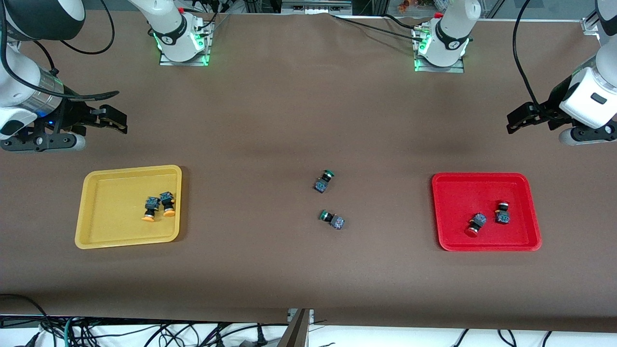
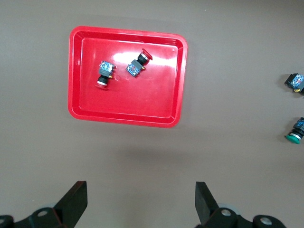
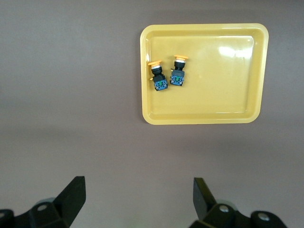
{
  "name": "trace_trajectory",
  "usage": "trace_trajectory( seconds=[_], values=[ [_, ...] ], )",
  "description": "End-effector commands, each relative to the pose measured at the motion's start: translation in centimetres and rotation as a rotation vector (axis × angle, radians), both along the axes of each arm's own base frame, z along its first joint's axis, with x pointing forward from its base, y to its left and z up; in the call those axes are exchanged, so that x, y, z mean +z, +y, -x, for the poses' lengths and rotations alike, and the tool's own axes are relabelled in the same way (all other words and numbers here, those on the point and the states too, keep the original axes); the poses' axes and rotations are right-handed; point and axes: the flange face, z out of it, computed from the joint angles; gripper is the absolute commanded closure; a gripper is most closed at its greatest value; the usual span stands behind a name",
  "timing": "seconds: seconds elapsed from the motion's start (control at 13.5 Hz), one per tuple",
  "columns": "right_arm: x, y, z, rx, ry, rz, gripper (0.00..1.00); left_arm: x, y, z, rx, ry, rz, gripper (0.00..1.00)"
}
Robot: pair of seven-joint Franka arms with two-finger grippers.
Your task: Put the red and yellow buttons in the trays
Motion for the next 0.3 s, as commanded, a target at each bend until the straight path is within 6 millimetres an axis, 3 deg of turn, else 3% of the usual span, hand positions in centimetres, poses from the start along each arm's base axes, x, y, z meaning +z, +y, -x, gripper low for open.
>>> trace_trajectory(
  seconds=[0.0, 0.22],
  values=[
    [0.43, -0.1, -0.28, 0.003, -0.008, 0.019, 0.0, 0.19, 0.31, 0.72, 0.007, -0.002, 0.013, 0.0],
    [0.52, 0.07, -0.22, 0.004, -0.01, 0.019, 0.0, 0.19, 0.31, 0.72, 0.009, -0.002, 0.013, 0.0]
  ],
)
